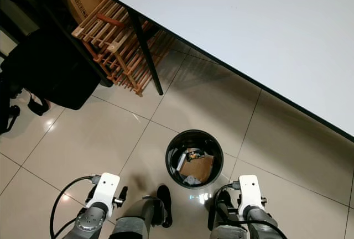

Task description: Picking trash to rubbish bin

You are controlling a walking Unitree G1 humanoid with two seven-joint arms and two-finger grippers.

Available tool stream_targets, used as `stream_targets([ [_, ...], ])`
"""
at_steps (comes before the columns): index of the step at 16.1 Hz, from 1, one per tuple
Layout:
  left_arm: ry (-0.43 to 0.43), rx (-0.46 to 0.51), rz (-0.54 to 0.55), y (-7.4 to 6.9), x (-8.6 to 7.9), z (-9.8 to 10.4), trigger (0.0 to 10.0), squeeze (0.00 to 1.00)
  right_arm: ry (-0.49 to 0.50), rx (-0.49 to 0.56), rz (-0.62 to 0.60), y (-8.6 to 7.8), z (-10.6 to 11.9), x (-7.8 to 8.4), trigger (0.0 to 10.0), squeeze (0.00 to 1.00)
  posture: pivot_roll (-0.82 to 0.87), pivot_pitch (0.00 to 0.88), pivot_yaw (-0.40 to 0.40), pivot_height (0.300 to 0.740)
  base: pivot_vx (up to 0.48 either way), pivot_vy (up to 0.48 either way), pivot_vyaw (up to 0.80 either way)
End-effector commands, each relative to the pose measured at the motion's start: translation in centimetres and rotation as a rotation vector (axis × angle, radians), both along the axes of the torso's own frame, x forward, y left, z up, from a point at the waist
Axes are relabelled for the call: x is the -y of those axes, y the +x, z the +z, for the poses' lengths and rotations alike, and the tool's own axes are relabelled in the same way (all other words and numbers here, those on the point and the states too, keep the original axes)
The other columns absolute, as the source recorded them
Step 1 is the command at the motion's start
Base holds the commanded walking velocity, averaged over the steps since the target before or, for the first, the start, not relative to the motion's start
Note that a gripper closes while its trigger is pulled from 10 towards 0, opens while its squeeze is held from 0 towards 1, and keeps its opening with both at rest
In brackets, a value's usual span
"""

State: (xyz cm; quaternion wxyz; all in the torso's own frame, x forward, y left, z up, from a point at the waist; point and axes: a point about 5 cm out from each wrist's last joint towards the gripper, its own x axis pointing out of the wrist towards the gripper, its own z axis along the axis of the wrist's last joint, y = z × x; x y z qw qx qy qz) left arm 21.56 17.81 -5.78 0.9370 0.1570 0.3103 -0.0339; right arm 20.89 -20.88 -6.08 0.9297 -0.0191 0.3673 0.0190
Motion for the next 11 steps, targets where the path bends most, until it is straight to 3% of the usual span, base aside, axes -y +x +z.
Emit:
stream_targets([
  [1, 0.011, -0.055, 0.017, -1.49, -0.66, -0.89, 10.0, 0.00, 0.018, -0.043, -0.017, -1.31, -0.84, -0.19, 10.0, 0.00, 0.06, 0.335, 0.113, 0.740, 0.000, 0.000, 0.00],
  [6, -0.002, -0.041, 0.020, -1.47, -0.58, -0.82, 10.0, 0.00, 0.021, -0.051, -0.043, -1.56, -0.97, -0.02, 10.0, 0.00, 0.05, 0.321, 0.113, 0.740, 0.000, 0.000, 0.00],
  [11, 0.010, -0.043, -0.022, -1.48, -0.04, -0.88, 10.0, 0.00, 0.018, -0.058, -0.041, -1.73, -1.06, 0.05, 10.0, 0.00, 0.04, 0.288, 0.110, 0.740, -0.253, 0.000, 0.00],
])
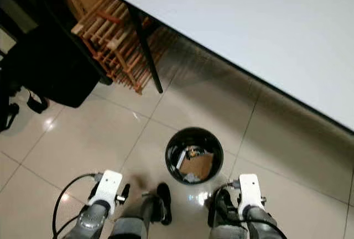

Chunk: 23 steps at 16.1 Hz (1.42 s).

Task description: Picking trash to rubbish bin

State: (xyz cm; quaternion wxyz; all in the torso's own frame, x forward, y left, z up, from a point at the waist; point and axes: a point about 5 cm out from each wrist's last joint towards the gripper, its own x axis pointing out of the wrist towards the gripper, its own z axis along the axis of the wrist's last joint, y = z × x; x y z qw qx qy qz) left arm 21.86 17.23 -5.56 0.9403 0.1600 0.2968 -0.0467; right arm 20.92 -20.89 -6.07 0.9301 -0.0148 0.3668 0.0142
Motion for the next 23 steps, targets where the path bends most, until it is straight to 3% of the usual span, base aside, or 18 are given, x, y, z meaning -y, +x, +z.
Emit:
stream_targets([
  [1, 0.013, -0.066, 0.010, -1.79, -0.62, -1.10, 10.0, 0.00, 0.012, -0.060, -0.028, -1.78, -1.06, 0.07, 10.0, 0.00, 0.04, 0.280, 0.110, 0.740, -0.247, 0.000, 0.00],
  [23, 0.029, -0.058, 0.030, -1.52, -1.09, -0.92, 10.0, 0.00, 0.010, -0.058, -0.024, -1.69, -0.99, 0.22, 10.0, 0.00, 0.05, 0.302, 0.104, 0.740, -0.022, 0.000, 0.00],
])
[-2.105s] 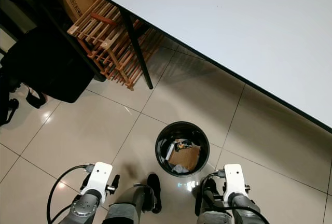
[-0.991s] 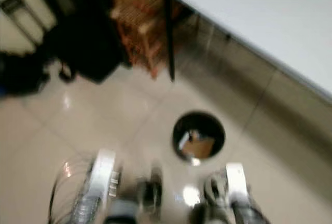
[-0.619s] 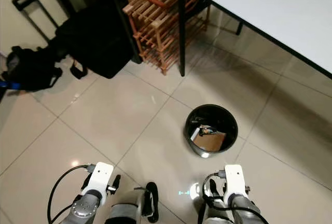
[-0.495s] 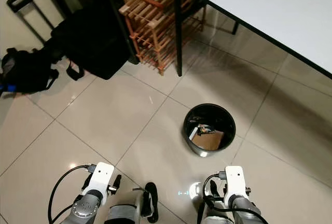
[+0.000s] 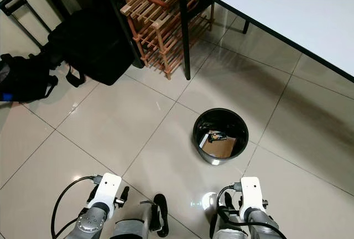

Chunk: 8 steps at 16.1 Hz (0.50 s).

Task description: Picking trash to rubbish bin

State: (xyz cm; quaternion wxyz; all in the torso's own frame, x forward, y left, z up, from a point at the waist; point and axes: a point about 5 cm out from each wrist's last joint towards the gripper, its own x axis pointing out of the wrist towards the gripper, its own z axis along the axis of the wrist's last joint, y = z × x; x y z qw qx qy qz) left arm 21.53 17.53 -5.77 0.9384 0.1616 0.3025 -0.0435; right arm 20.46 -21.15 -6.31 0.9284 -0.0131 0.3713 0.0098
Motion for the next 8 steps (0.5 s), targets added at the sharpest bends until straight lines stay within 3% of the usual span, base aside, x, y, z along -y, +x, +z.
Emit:
stream_targets([
  [1, 0.025, -0.048, 0.024, -1.18, -0.84, -0.71, 10.0, 0.00, 0.010, -0.049, -0.016, -1.22, -0.76, -0.04, 10.0, 0.00, 0.04, 0.304, 0.103, 0.740, 0.000, 0.000, 0.00],
  [8, 0.015, -0.043, 0.036, -1.09, -0.88, -0.65, 10.0, 0.00, 0.011, -0.050, -0.015, -1.15, -0.74, -0.08, 10.0, 0.00, 0.05, 0.316, 0.101, 0.740, 0.000, 0.000, 0.00],
])
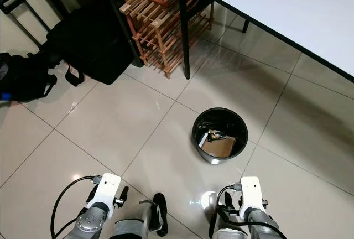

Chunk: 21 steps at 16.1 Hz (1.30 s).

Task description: Picking trash to rubbish bin

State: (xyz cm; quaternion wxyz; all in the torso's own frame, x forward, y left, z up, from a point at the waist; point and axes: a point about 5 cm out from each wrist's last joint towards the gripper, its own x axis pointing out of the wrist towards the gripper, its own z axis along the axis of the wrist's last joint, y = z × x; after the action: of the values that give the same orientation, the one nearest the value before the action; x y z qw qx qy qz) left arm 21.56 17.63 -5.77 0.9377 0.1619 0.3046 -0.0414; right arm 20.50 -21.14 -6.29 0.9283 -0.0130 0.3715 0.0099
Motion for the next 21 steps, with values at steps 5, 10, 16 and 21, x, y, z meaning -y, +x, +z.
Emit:
stream_targets([
  [5, 0.005, -0.037, 0.036, -1.12, -0.68, -0.64, 10.0, 0.00, 0.007, -0.051, -0.016, -1.23, -0.75, 0.07, 10.0, 0.00, 0.05, 0.322, 0.098, 0.740, 0.000, 0.000, 0.00],
  [10, 0.003, -0.036, 0.037, -1.15, -0.61, -0.67, 10.0, 0.00, 0.009, -0.053, -0.012, -1.25, -0.77, 0.04, 10.0, 0.00, 0.05, 0.325, 0.098, 0.740, 0.000, 0.000, 0.00],
  [16, -0.001, -0.034, 0.038, -1.12, -0.54, -0.65, 10.0, 0.00, 0.010, -0.051, -0.016, -1.24, -0.76, 0.06, 10.0, 0.00, 0.05, 0.324, 0.097, 0.740, 0.000, 0.000, 0.00],
  [21, -0.008, -0.030, 0.041, -1.05, -0.44, -0.61, 10.0, 0.00, 0.010, -0.048, -0.025, -1.17, -0.68, 0.25, 10.0, 0.00, 0.05, 0.322, 0.095, 0.740, -0.216, 0.000, 0.00],
])
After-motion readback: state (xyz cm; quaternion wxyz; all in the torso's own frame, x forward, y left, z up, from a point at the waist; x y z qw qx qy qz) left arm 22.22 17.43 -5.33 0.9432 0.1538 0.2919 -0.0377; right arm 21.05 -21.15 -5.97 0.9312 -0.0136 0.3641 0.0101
